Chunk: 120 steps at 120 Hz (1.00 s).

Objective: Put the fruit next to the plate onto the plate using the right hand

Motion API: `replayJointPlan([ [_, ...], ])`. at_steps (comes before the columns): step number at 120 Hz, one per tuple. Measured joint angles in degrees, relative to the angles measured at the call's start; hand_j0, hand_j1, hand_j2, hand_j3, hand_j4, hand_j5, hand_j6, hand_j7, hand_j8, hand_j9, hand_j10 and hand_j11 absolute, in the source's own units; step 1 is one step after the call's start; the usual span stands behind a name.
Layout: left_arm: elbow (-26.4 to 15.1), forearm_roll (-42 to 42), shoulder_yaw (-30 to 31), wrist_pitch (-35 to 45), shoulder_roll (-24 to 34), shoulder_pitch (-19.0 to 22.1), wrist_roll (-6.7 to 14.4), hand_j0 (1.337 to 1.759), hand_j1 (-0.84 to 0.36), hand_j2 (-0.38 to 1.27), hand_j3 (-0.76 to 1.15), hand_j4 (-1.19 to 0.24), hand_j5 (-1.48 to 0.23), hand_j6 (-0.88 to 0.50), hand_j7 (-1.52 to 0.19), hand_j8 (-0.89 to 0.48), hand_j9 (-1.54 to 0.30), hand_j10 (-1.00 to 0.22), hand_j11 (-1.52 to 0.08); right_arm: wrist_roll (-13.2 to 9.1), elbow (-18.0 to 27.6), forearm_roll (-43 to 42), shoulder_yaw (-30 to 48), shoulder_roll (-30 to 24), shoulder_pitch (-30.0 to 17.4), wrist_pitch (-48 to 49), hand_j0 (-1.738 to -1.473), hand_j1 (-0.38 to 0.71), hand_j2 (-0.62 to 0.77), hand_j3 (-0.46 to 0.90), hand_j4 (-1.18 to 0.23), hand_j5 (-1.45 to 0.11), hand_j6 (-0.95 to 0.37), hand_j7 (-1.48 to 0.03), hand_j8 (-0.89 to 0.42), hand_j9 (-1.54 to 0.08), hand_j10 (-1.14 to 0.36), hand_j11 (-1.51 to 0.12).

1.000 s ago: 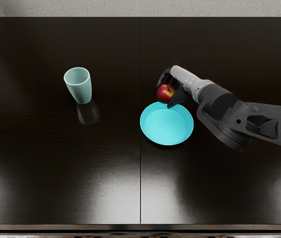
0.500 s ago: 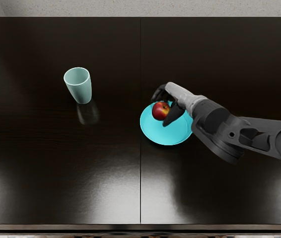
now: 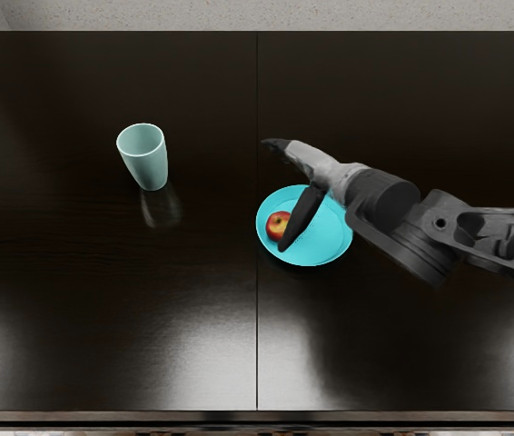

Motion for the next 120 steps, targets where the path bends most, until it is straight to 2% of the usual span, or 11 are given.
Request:
replayJointPlan([
  [10, 0.0, 0.0, 0.0, 0.0, 0.0, -0.07, 0.0, 1.658, 0.34, 0.0, 0.0, -0.01, -0.01, -0.01, -0.01, -0.01, -0.01, -0.01, -0.01, 0.0, 0.01, 11.83, 9.49, -3.42, -4.87, 11.51, -1.658, -0.32, 0.01, 0.0, -0.02, -0.04, -0.02, -0.04, -0.02, -0.04, -0.03, -0.04],
  [27, 0.0, 0.0, 0.0, 0.0, 0.0, 0.0, 0.0, 1.658, 0.34, 0.0, 0.0, -0.01, -0.01, -0.01, -0.01, -0.01, -0.01, -0.01, -0.01, 0.0, -5.62, 32.23, 32.07, -6.83, -22.03, 37.01, -1.658, -0.34, 0.01, 0.0, -0.01, -0.02, -0.01, -0.02, -0.01, -0.02, -0.02, -0.02],
  [34, 0.0, 0.0, 0.0, 0.0, 0.0, 0.0, 0.0, 1.658, 0.34, 0.0, 0.0, -0.01, -0.01, -0.01, -0.01, -0.01, -0.01, -0.01, -0.01, 0.0, -8.14, 41.41, 37.0, -10.46, -26.57, 46.05, -1.658, -0.34, 0.0, 0.0, -0.01, -0.02, -0.01, -0.01, -0.01, -0.02, -0.01, -0.02],
  [42, 0.0, 0.0, 0.0, 0.0, 0.0, -0.02, 0.0, 1.658, 0.34, 0.0, 0.0, -0.01, -0.01, -0.01, -0.01, -0.01, -0.01, -0.01, -0.01, 0.0, -9.72, 50.27, 39.44, -15.79, -29.57, 51.86, -1.658, -0.34, 0.0, 0.0, -0.01, -0.01, 0.0, -0.01, -0.01, -0.01, -0.01, -0.01],
  [53, -0.03, -0.02, -0.03, 0.0, 0.0, -0.07, 0.0, 1.658, 0.34, 0.0, 0.0, -0.01, -0.01, -0.01, -0.01, -0.01, -0.01, -0.01, -0.01, 0.0, -10.79, 59.15, 39.03, -21.91, -31.46, 55.65, -1.658, -0.34, 0.0, 0.0, 0.0, -0.01, 0.0, -0.01, 0.0, -0.01, 0.0, -0.01],
  [66, -0.09, -0.01, -0.01, 0.0, 0.0, -0.03, 0.0, 1.658, 0.34, 0.0, 0.0, -0.01, -0.01, -0.01, -0.01, -0.01, -0.01, -0.01, -0.01, 0.0, -11.33, 63.98, 37.89, -26.43, -32.36, 57.4, -1.658, -0.35, 0.0, 0.0, 0.0, 0.0, 0.0, 0.0, 0.0, 0.0, 0.0, 0.0],
  [120, 0.08, 0.01, -0.01, 0.0, 0.0, -0.07, 0.0, 1.658, 0.34, 0.0, 0.0, -0.01, -0.01, -0.01, -0.01, -0.01, -0.01, -0.01, -0.01, 0.0, -12.52, 66.85, 36.79, -34.11, -33.37, 58.36, -1.658, -0.35, 0.0, 0.0, 0.0, 0.0, 0.0, 0.0, 0.0, 0.0, 0.0, 0.0],
])
